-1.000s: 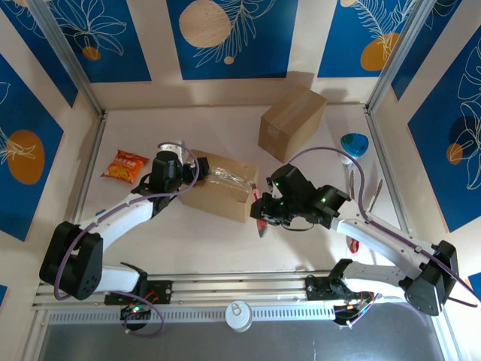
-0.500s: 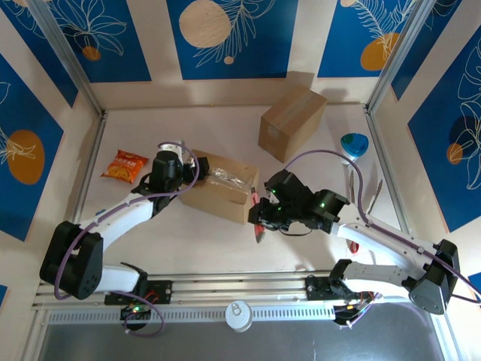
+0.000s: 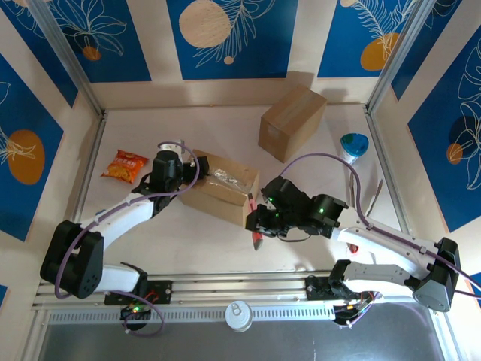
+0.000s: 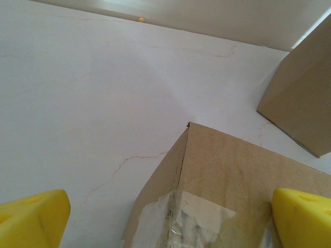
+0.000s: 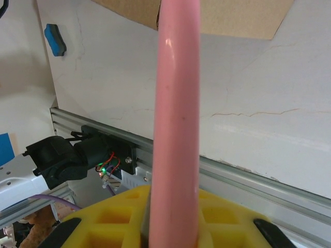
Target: Unpack the express box
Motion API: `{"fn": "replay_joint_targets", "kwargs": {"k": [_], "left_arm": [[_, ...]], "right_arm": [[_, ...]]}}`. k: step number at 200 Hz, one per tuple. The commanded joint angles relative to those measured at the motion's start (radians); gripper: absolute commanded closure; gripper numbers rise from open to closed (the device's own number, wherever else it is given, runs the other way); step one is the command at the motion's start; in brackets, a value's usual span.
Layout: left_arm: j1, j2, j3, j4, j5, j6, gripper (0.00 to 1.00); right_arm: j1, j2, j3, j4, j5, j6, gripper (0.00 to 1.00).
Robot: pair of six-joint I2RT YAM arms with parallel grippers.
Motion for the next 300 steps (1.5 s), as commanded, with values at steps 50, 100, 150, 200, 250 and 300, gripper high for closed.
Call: {"fn": "replay_joint_targets", "kwargs": {"k": [50, 100, 150, 200, 250, 300], "left_arm": [[-0.009, 0.091, -0.057, -0.174, -0.013, -0.028, 0.02], [-0.009, 0.062, -0.022, -0.210, 0.017, -0.023, 0.01], [-0.009, -0.059, 0.169, -0.394, -0.001, 0.059, 0.00], [0.037, 0.034, 0.475, -0.551, -0.062, 0.171, 0.00], [0.125, 0.352, 0.792, -0.626, 0.025, 0.231, 0.00], [0.167, 0.559, 0.950, -0.657, 0.073, 0.249, 0.00]], "right_arm": [[0.046, -0.032, 0.012, 0.002, -0.061, 0.009, 1.00], [0.010, -0.079, 0.075, -0.216, 0.051, -0.046, 1.00], [-0.135, -0.148, 0.106, -0.395, 0.154, -0.130, 1.00], [-0.040, 0.033, 0.135, -0.429, 0.368, -0.048, 1.00], [0.139, 0.307, 0.261, -0.525, 0.535, 0.135, 1.00], [0.162, 0.482, 0.365, -0.512, 0.556, 0.147, 1.00]]}}
